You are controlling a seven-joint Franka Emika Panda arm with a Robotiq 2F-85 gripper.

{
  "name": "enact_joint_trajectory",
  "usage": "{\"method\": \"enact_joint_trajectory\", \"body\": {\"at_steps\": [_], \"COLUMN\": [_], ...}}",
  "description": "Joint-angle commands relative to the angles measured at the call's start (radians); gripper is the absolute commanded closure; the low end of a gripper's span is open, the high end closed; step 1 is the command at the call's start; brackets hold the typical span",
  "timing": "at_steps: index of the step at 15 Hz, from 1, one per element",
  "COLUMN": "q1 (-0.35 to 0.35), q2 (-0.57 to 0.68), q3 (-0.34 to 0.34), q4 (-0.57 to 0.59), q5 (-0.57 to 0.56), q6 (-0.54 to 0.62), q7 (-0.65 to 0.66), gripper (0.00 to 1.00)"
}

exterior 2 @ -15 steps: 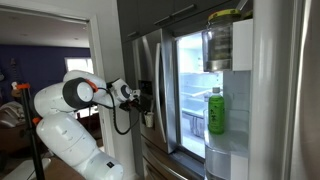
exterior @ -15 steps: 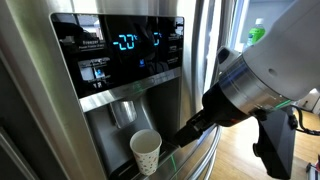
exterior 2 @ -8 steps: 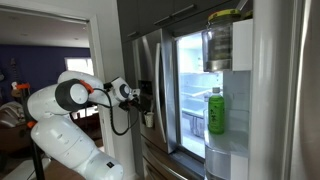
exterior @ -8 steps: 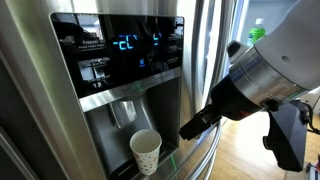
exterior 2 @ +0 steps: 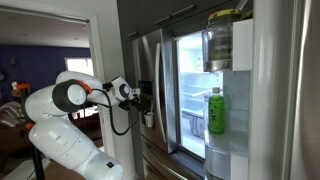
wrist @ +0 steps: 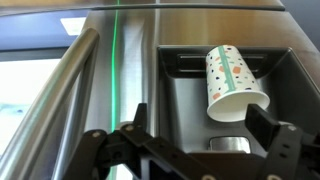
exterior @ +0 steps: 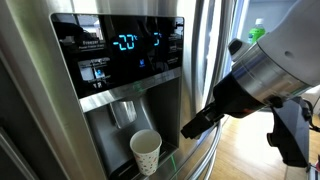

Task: Put the cup on the water dispenser

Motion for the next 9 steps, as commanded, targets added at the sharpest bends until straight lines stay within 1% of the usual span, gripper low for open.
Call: {"method": "enact_joint_trajectory", "body": {"at_steps": [1, 3, 4, 5, 6, 9], "q1": [0.041, 0.054, 0.062, 0.06, 0.065, 0.053], "q2": [-0.111, -0.158, -0.186, -0.209, -0.234, -0.301], "q3": [-0.055, -0.082, -0.099, -0.109, -0.127, -0.155], "q4": [-0.073, -0.095, -0.102, -0.116, -0.122, -0.142], "q5": [0.101, 0.155, 0.18, 0.196, 0.221, 0.253], "q6": [-0.016, -0.041, -0.072, -0.085, -0.119, -0.201], "q7": [-0.131, -0.214, -0.268, -0.309, -0.365, -0.505], "gripper": [0.0, 0.0, 0.0, 0.0, 0.0, 0.0]}}
